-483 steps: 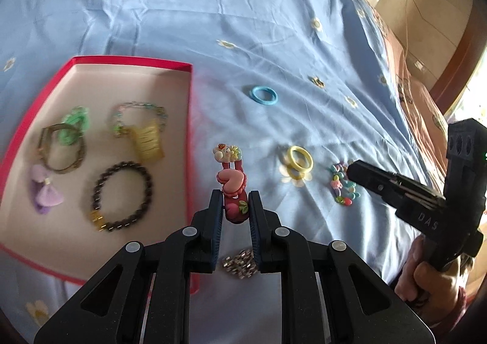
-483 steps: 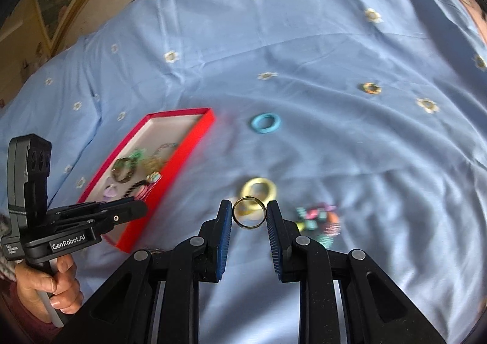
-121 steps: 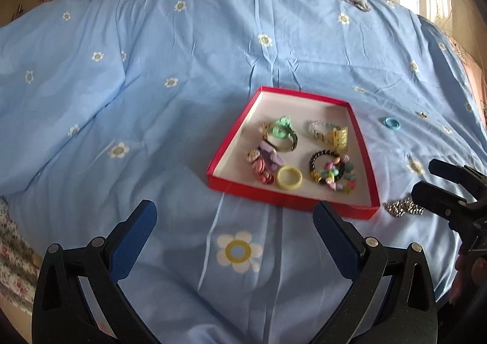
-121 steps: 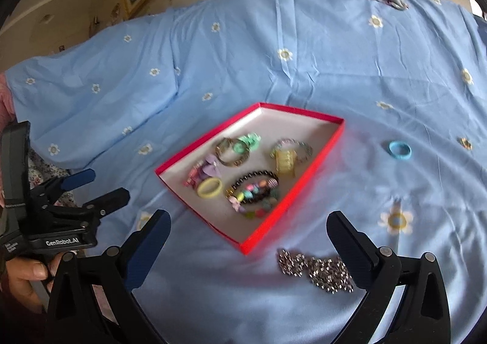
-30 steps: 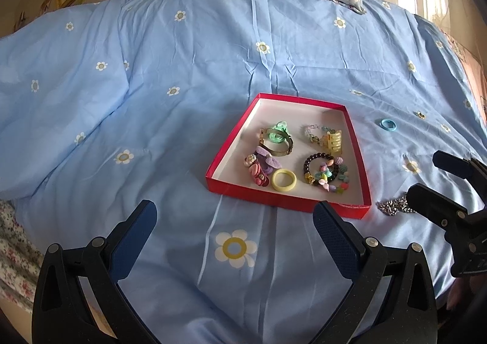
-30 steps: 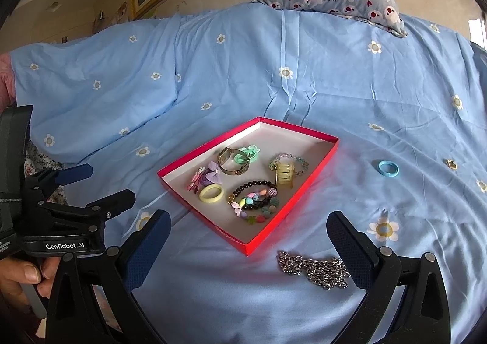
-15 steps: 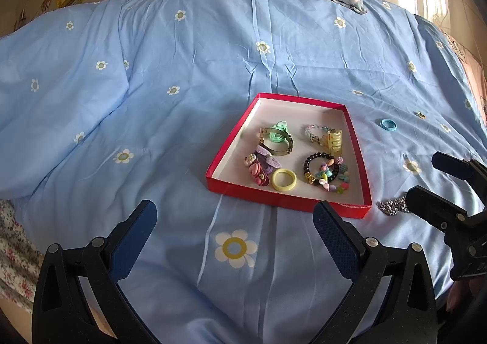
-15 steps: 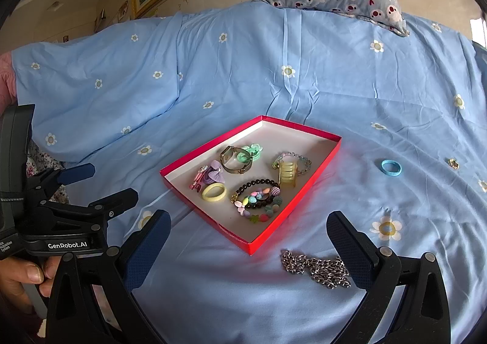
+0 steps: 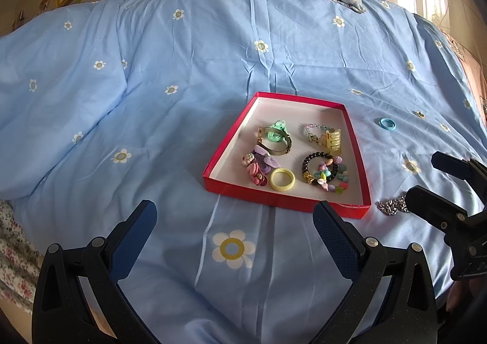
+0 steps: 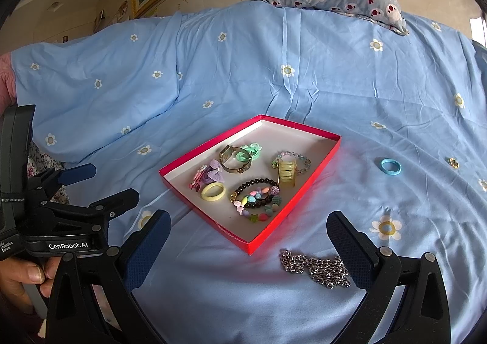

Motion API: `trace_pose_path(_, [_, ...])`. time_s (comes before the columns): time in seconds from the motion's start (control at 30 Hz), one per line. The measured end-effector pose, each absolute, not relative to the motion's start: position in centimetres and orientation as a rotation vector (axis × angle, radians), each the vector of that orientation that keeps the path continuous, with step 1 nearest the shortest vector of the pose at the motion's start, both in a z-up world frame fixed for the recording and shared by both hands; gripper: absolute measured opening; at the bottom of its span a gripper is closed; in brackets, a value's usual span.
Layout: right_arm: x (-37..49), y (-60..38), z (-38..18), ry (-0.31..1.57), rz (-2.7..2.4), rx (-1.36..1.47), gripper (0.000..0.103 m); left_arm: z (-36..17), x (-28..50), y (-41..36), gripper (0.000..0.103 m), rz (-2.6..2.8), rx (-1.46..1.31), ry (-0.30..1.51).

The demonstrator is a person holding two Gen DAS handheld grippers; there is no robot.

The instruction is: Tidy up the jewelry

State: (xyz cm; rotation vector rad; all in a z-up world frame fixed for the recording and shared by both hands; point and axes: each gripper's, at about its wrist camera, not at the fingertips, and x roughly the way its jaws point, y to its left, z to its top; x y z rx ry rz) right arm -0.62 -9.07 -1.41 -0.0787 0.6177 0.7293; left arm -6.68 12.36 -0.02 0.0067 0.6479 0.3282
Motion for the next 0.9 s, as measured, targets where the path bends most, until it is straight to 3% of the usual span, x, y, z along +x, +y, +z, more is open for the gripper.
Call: trace_pose_path(0.9, [0.32, -9.12, -1.75, 0.638, 0.733, -0.065, 0.103, -0.46, -5.71, 11.71, 0.103, 0.314, 0.007, 0.650])
